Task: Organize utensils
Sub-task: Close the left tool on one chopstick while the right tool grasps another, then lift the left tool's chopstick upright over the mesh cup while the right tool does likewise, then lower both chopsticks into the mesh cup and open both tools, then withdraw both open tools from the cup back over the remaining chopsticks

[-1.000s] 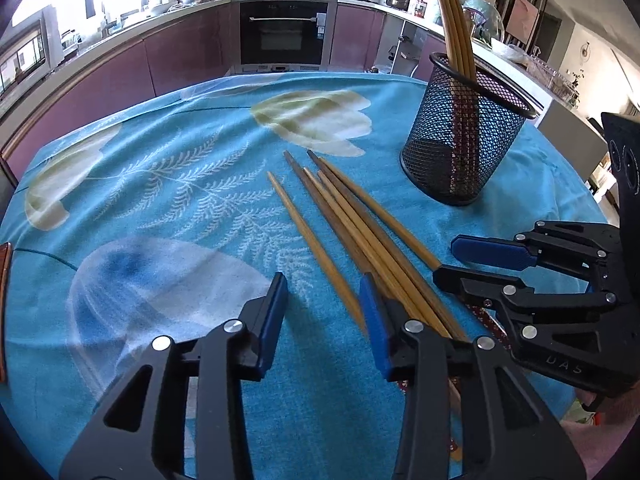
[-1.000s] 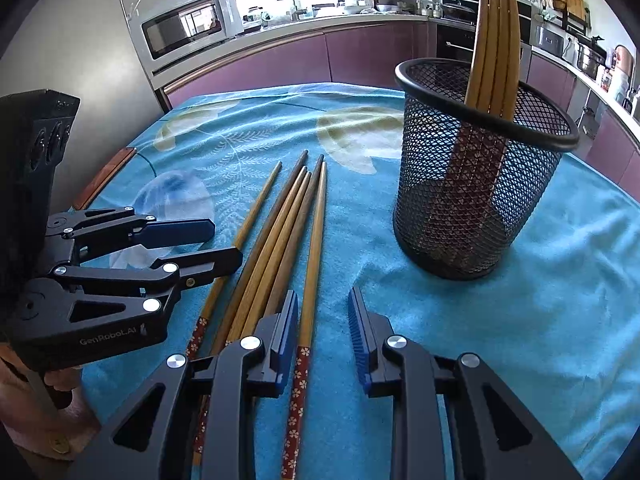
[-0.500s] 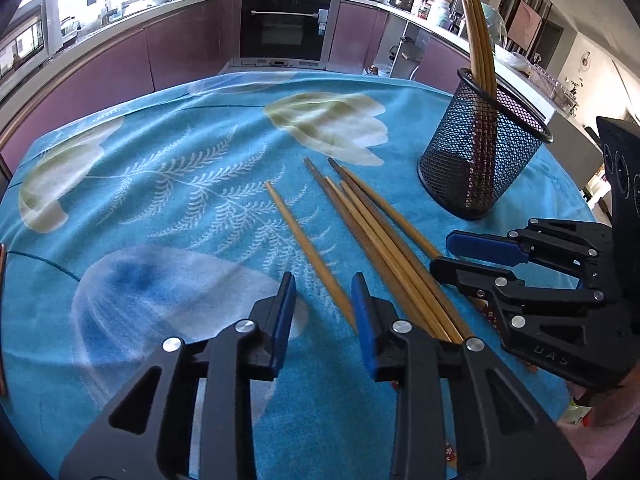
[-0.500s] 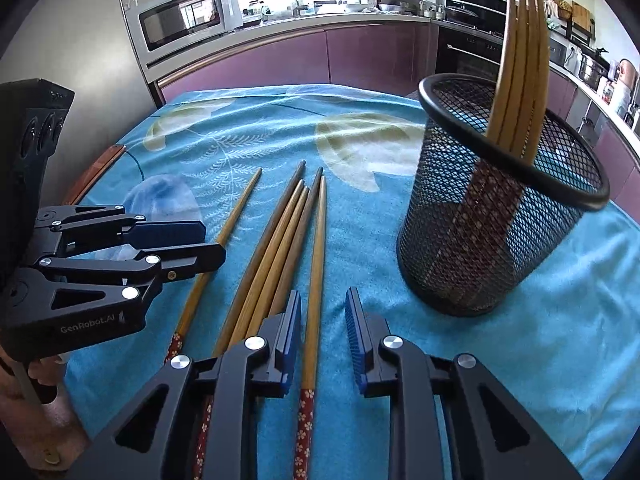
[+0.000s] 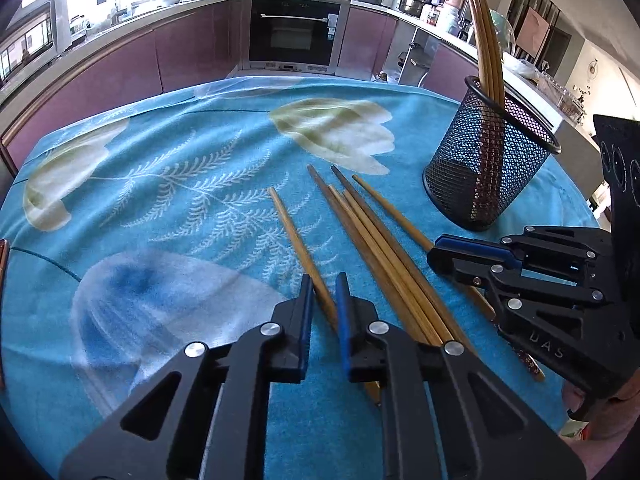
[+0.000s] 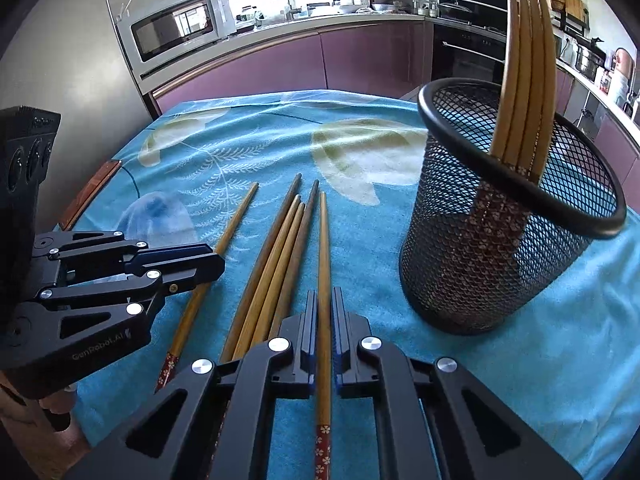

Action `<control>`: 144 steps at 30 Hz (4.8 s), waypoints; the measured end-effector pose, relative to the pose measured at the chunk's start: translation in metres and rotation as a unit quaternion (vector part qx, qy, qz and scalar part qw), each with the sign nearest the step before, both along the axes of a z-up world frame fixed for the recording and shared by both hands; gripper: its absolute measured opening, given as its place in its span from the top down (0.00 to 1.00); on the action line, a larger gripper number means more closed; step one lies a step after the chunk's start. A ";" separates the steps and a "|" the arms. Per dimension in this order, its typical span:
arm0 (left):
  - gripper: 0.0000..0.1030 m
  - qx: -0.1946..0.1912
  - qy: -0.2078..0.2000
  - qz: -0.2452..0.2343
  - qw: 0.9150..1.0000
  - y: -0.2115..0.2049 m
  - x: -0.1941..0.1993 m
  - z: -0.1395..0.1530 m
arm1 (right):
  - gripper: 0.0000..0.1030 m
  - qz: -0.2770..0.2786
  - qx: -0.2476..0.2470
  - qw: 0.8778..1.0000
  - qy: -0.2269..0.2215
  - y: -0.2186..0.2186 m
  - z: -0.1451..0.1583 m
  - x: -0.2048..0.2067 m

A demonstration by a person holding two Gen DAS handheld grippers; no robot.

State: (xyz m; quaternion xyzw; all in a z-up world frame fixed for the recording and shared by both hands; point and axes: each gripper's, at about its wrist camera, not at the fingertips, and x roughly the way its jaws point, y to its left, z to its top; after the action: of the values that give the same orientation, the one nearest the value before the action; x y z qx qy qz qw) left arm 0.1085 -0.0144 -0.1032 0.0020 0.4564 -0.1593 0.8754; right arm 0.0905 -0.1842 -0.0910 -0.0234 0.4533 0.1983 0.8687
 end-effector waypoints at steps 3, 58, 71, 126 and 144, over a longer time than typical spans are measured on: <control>0.92 -0.004 0.000 0.000 1.000 0.001 -0.004 0.001 | 0.95 0.003 0.019 1.000 -0.003 -0.005 0.005 -0.005; 0.93 -0.039 -0.059 -0.080 0.994 -0.017 -0.025 0.072 | 0.95 -0.005 0.142 0.982 -0.124 -0.077 0.097 -0.045; 0.93 -0.127 -0.162 -0.095 0.974 -0.009 -0.031 0.175 | 0.95 -0.006 0.145 0.972 -0.187 -0.098 0.146 -0.037; 0.73 -0.064 -0.120 -0.103 0.985 -0.079 0.055 0.136 | 0.84 -0.040 0.096 0.989 -0.101 -0.106 0.109 0.034; 0.56 -0.047 -0.107 -0.027 0.993 -0.004 -0.010 0.094 | 0.70 0.056 0.072 0.994 -0.062 -0.054 0.069 -0.030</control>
State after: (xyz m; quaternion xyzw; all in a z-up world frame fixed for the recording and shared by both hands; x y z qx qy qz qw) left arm 0.0989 -0.0180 -0.0096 -0.0098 0.3518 -0.2034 0.9137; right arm 0.0602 -0.2384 -0.0220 0.0018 0.3811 0.2767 0.8822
